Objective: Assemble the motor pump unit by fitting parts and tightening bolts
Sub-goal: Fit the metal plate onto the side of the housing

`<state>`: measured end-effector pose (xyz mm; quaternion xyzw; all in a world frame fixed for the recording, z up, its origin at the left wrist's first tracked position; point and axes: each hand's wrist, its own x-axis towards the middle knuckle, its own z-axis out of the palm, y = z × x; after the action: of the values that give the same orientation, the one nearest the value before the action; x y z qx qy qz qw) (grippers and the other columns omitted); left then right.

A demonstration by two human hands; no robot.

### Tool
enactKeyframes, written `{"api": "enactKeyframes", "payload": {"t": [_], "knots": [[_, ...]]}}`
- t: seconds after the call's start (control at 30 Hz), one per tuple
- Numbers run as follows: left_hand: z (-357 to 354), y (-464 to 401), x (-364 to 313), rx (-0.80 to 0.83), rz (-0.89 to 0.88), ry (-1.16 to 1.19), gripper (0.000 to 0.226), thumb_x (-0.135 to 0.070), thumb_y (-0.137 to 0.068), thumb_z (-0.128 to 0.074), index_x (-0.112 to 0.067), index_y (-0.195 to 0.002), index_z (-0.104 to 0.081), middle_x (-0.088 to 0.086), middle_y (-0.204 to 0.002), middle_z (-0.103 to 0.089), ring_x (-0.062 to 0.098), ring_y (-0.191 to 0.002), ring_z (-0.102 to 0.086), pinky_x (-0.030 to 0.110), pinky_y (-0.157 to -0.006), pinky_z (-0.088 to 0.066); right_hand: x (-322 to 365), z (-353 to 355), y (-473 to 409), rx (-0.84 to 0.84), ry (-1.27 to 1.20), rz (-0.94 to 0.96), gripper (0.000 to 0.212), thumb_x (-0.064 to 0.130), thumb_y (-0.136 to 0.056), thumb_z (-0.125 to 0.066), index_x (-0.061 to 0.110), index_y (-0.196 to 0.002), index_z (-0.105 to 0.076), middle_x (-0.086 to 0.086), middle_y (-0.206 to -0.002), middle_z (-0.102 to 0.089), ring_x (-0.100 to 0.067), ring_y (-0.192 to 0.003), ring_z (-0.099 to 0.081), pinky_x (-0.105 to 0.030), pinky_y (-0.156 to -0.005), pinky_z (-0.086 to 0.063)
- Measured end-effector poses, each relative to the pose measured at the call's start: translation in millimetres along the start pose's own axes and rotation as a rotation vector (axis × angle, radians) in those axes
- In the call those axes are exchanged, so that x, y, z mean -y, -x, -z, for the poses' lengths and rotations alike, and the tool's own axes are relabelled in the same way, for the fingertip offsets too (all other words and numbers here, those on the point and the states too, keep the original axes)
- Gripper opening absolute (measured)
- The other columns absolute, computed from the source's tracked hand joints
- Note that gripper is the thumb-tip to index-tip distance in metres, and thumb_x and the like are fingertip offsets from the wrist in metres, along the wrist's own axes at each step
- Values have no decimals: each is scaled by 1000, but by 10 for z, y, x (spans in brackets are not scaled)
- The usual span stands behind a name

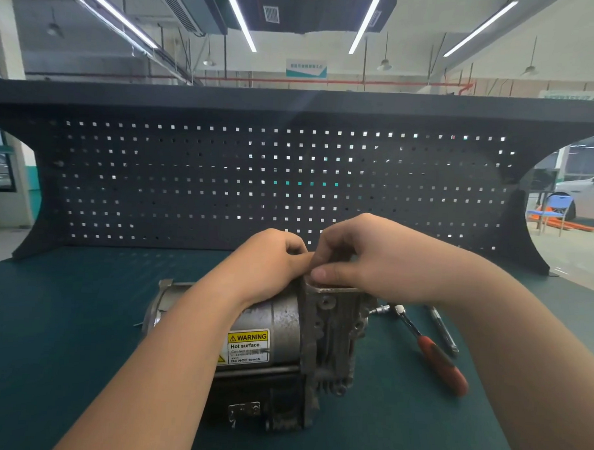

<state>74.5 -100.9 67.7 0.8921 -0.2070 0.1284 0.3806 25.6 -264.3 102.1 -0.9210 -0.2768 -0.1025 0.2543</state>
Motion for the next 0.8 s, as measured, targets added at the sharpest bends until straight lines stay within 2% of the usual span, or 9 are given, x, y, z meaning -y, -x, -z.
{"api": "enactKeyframes", "payload": {"t": [0.07,0.13,0.17,0.23,0.3,0.4,0.53,0.63,0.8], "knots": [[-9,-6,10,-5,2,-8,29,-42,-82,-61,-18,-65,-63,-15,-49,-47,0,-48,-35,16,-45,-26,-2,13,9,8,24,-4,11,28,-90,-65,28,-79,-65,-2,-79,-69,-19,-61,-60,-25,-52,-46],[-5,-12,16,-7,-4,-7,27,-39,-84,-62,-15,-73,-67,-12,-58,-52,3,-57,-40,22,-53,-31,4,17,16,13,30,-1,10,28,-90,-65,31,-80,-66,4,-79,-67,-8,-58,-57,-18,-52,-46],[-1,-15,16,-4,-9,-5,24,-36,-85,-63,-14,-76,-69,-7,-64,-58,6,-63,-44,25,-58,-35,4,20,18,16,19,4,9,28,-89,-66,32,-81,-67,6,-80,-68,-9,-64,-61,-21,-59,-50],[2,-21,11,3,-14,-9,19,-29,-84,-62,-13,-80,-71,3,-79,-69,9,-72,-51,34,-68,-44,11,22,16,26,-5,19,8,26,-87,-68,32,-83,-69,5,-85,-70,-22,-80,-67,-40,-75,-56],[1,-20,9,6,-12,-9,19,-27,-83,-61,-12,-82,-72,9,-88,-70,11,-76,-52,38,-73,-47,34,16,16,30,-11,36,12,24,-87,-70,33,-80,-68,3,-87,-71,-29,-84,-67,-46,-80,-54],[5,-16,16,22,-7,9,25,-33,-82,-61,-10,-84,-71,13,-91,-69,12,-74,-50,32,-69,-40,46,-2,4,-2,13,31,17,26,-87,-70,34,-73,-64,2,-83,-70,-24,-78,-66,-29,-68,-53],[15,-12,16,26,1,6,31,-37,-81,-60,-9,-83,-70,16,-90,-68,14,-73,-49,33,-69,-39,68,-51,-9,-53,80,-13,24,35,-81,-74,26,-67,-57,7,-66,-61,0,-52,-51,-14,-44,-38],[18,-2,5,35,2,12,29,-36,-83,-60,-8,-85,-70,15,-91,-69,15,-74,-51,34,-70,-40,73,-79,-21,-80,120,-23,30,42,-77,-76,23,-68,-54,8,-67,-61,1,-52,-48,-13,-46,-35],[26,14,-19,19,-1,-5,19,-25,-85,-59,-10,-83,-71,12,-90,-70,22,-80,-58,40,-72,-47,84,-49,5,-41,85,-29,21,48,-77,-73,30,-82,-66,12,-72,-66,4,-59,-56,-13,-52,-40]]}}
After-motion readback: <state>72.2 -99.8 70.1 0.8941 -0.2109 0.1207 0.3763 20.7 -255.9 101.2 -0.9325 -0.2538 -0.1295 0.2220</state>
